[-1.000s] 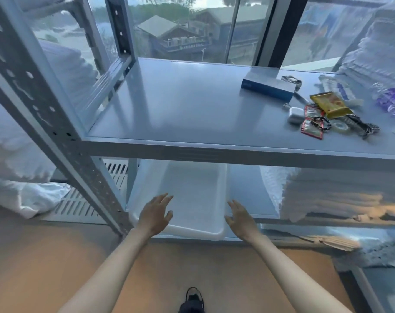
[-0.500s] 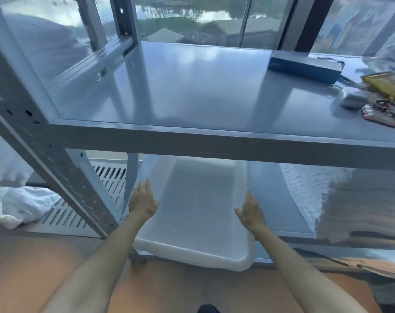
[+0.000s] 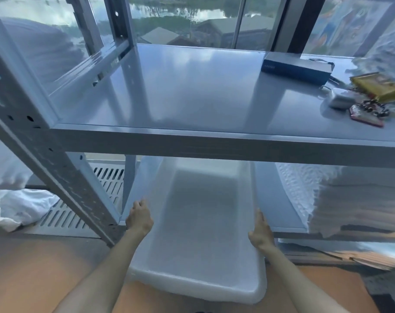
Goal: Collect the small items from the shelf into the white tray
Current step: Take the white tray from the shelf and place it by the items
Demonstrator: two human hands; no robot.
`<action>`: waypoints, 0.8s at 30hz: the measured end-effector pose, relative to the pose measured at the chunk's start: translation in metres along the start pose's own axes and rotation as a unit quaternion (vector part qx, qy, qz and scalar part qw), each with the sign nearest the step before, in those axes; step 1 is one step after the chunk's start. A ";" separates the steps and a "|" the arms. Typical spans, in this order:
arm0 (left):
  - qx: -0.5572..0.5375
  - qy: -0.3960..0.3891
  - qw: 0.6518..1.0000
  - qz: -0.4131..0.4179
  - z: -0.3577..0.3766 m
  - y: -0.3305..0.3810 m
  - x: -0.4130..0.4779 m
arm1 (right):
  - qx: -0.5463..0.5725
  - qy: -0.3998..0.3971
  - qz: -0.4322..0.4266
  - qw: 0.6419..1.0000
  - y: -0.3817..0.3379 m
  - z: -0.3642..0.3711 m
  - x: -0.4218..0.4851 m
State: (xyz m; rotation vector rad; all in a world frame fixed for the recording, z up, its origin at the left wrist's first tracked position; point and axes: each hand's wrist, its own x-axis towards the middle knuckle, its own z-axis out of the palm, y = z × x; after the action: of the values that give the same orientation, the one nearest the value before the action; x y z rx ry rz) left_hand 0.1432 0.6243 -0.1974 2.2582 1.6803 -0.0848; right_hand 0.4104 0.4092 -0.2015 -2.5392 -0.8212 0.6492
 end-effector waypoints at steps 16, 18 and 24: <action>-0.045 -0.040 0.996 -0.065 -0.031 -0.036 -0.244 | -0.015 -0.023 0.049 0.998 0.061 -0.071 -0.221; -0.043 -0.042 0.995 -0.075 -0.033 -0.043 -0.276 | -0.035 -0.017 0.046 0.998 0.068 -0.077 -0.244; -0.055 0.005 0.996 -0.076 -0.048 -0.062 -0.364 | -0.069 -0.004 -0.035 0.997 0.087 -0.105 -0.309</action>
State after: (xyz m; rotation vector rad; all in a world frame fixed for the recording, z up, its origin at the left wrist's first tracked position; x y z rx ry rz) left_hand -0.0328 0.3177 -0.0793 2.0536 1.8138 -0.0155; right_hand 0.2819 0.1283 -0.0644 -2.6180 -0.9840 0.6006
